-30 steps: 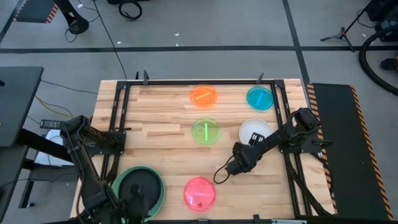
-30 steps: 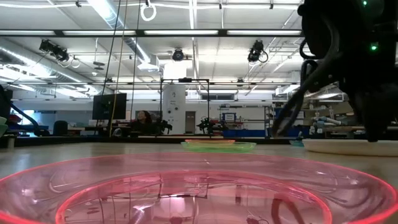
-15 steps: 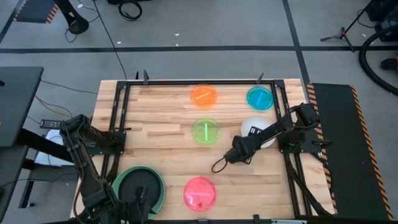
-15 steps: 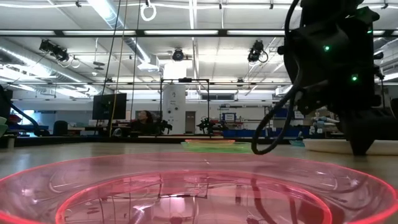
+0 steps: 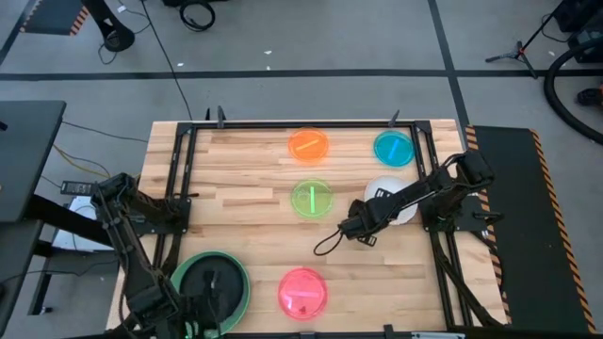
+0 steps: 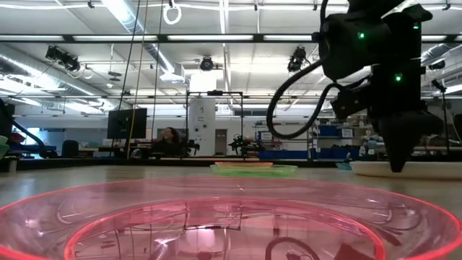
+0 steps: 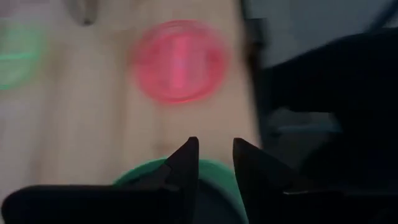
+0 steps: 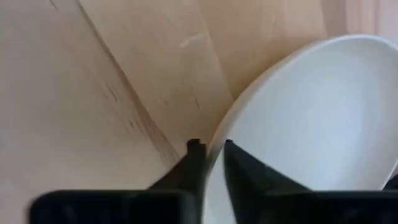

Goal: Stack plastic plates
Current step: Stack the white plate on top of the black plate

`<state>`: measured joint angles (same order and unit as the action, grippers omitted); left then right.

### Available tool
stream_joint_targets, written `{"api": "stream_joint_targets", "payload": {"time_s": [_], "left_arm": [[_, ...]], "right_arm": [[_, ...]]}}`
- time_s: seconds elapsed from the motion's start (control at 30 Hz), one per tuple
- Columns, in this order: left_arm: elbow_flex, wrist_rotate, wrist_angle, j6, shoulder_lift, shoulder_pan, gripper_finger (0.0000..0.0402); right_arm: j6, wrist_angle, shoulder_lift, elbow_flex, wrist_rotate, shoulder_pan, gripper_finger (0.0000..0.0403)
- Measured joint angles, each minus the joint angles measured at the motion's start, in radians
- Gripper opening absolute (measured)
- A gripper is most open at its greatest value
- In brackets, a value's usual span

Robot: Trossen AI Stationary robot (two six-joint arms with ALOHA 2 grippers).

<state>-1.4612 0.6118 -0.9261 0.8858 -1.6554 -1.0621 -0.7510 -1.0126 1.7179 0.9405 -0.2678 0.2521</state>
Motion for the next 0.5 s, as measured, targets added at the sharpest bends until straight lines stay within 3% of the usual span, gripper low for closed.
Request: {"api": "stream_joint_targets", "payload": {"time_s": [0.07, 0.2, 0.37, 0.5], "left_arm": [[0.000, 0.037, -0.100, 0.065, 0.000, 0.017, 0.0107], [0.003, 0.070, -0.261, 0.176, 0.000, 0.076, 0.0107], [0.056, 0.084, -0.237, 0.111, 0.001, 0.172, 0.0107], [0.137, 0.118, -0.126, 0.028, 0.000, 0.257, 0.0108]], "right_arm": [[0.009, -0.011, -0.013, 0.000, -0.010, 0.000, 0.0014], [0.016, -0.019, -0.033, 0.002, -0.021, 0.000, 0.0016], [0.021, -0.028, -0.043, 0.002, 0.004, 0.008, 0.0006], [0.022, -0.034, -0.043, 0.002, 0.008, 0.044, 0.0006]]}}
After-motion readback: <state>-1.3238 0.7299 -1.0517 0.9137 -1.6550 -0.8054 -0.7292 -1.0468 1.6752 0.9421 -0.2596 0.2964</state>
